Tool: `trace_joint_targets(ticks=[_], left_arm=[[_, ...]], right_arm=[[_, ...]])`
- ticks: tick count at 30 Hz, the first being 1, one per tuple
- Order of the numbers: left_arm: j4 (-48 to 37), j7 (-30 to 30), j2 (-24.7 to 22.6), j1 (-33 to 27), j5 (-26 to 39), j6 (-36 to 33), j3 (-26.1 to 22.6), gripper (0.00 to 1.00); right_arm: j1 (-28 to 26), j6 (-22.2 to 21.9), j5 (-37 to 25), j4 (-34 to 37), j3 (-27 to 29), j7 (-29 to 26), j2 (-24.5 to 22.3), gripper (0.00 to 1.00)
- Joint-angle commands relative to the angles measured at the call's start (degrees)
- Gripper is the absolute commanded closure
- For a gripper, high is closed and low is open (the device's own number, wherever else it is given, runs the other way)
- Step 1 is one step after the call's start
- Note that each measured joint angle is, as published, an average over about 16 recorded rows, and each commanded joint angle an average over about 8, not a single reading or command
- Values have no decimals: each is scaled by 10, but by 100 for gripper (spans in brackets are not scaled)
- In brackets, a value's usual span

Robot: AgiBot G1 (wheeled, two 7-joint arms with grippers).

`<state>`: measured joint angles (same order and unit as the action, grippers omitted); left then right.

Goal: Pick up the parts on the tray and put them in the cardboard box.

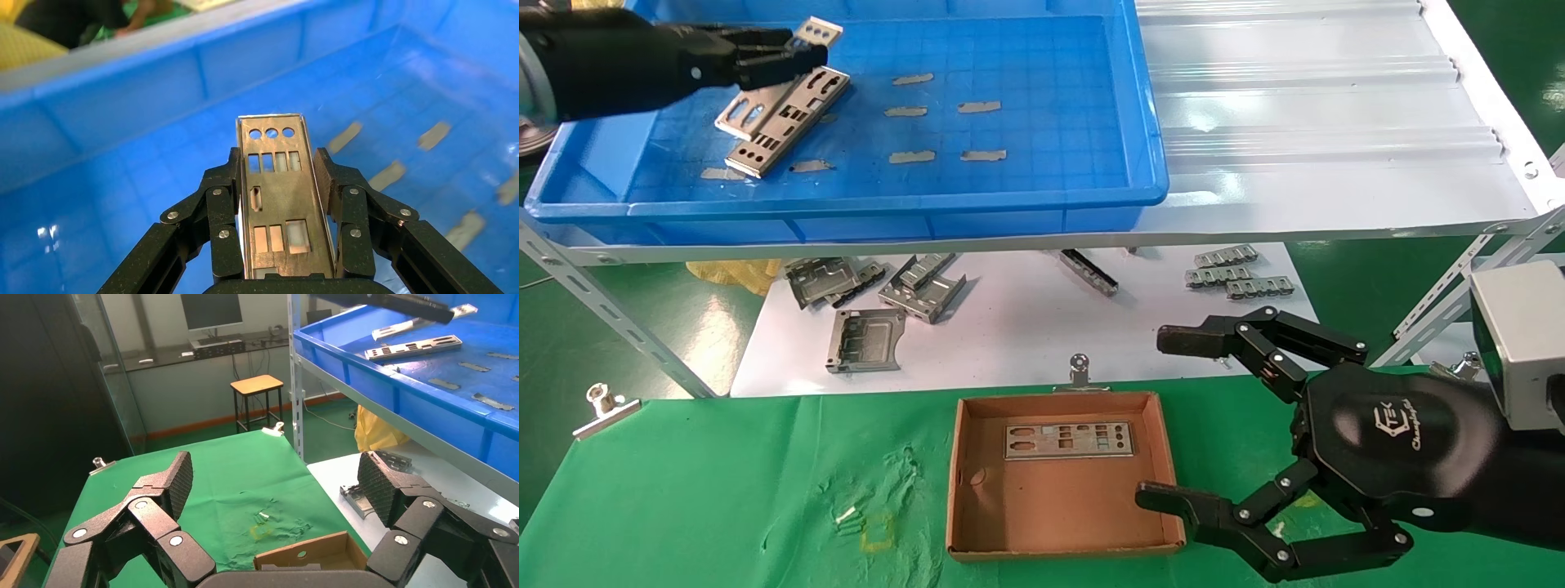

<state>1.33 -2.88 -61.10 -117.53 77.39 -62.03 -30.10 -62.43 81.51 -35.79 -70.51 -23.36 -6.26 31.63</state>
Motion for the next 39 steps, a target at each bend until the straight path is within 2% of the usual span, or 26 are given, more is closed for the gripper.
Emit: trace_joint_targets(ticks=[1,6,14,19,25,28,32,39], left_arm=[[3,3,4,-3,-5,-11,3,100],[14,12,17,-9,-17,-89,11,100],[43,32,37,4,-27,-255,12,100],[111,39,43,47,-49,-301,-2,100],[299,15,75,162,-141,-300,-53,100],[382,8,93,206,-165,-285,-86,100],[437,33,86,247,-135,-226,-119,100],[449,108,19,321,-60,-91,-148,100]], right_arm=[[0,0,0,0,0,0,0,0],[0,0,0,0,0,0,0,0],[0,0,0,0,0,0,0,0],[0,0,0,0,0,0,0,0],[0,0,0,0,0,0,0,0],[0,0,0,0,0,0,0,0],[0,0,0,0,0,0,0,0],[0,0,0,0,0,0,0,0]])
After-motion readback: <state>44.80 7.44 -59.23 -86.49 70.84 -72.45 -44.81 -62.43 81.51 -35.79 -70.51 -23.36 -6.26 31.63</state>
